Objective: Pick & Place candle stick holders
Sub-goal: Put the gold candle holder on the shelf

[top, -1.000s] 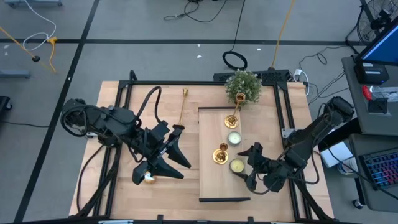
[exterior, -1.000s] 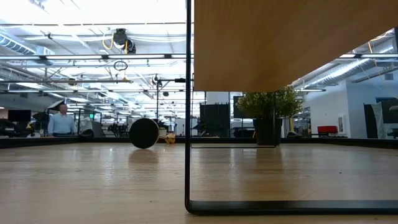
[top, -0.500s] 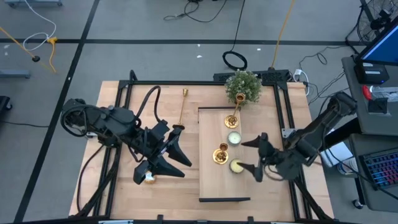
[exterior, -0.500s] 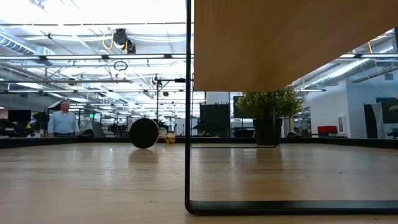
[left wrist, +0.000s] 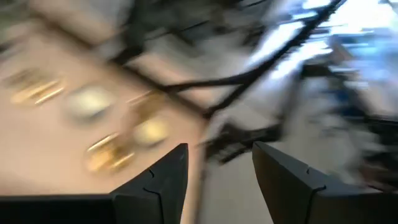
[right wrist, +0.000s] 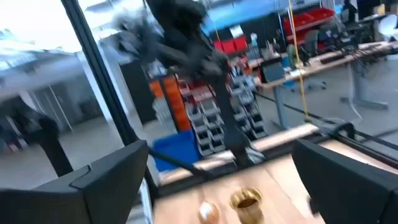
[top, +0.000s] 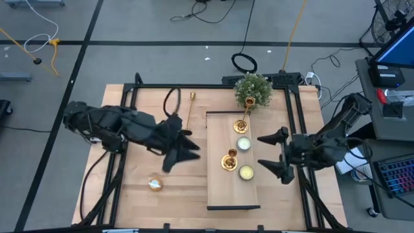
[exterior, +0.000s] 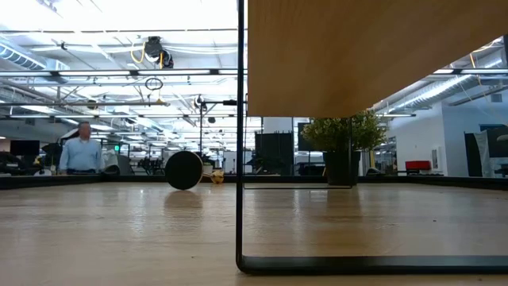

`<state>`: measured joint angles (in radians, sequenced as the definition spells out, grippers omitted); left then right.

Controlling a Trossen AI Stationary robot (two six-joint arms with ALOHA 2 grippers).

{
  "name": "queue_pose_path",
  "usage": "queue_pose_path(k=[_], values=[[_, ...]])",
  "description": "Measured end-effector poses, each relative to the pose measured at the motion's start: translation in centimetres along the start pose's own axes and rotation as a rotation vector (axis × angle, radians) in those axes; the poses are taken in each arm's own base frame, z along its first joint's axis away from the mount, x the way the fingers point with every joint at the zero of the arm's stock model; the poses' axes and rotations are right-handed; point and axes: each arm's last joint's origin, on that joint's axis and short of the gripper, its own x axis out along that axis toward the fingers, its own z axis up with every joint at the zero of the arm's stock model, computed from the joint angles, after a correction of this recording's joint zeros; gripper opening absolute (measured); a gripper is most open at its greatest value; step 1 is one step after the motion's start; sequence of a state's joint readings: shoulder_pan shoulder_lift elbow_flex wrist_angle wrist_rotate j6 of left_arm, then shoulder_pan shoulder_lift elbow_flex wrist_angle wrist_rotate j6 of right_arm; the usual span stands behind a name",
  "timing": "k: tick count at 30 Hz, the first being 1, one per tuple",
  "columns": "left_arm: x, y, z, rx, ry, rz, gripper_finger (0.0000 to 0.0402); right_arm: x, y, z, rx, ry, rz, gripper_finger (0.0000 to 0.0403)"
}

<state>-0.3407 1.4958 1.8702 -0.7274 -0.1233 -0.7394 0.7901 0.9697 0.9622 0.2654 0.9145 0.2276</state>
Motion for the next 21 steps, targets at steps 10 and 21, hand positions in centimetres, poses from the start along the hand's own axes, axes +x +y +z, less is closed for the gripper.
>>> queue_pose_path(k=[10,21], values=[[1.2,9.9,-0.3,-0.318,0.212,0.751,0.0184,-0.1,0.2,0.7,0.074,-0.046,0.018,0.0393],[3.0,24.7,0.4,-0.532,0.286,0.925,0.0184,-0.1,0.3,0.8,0.094,-0.050,0.046,0.0393]])
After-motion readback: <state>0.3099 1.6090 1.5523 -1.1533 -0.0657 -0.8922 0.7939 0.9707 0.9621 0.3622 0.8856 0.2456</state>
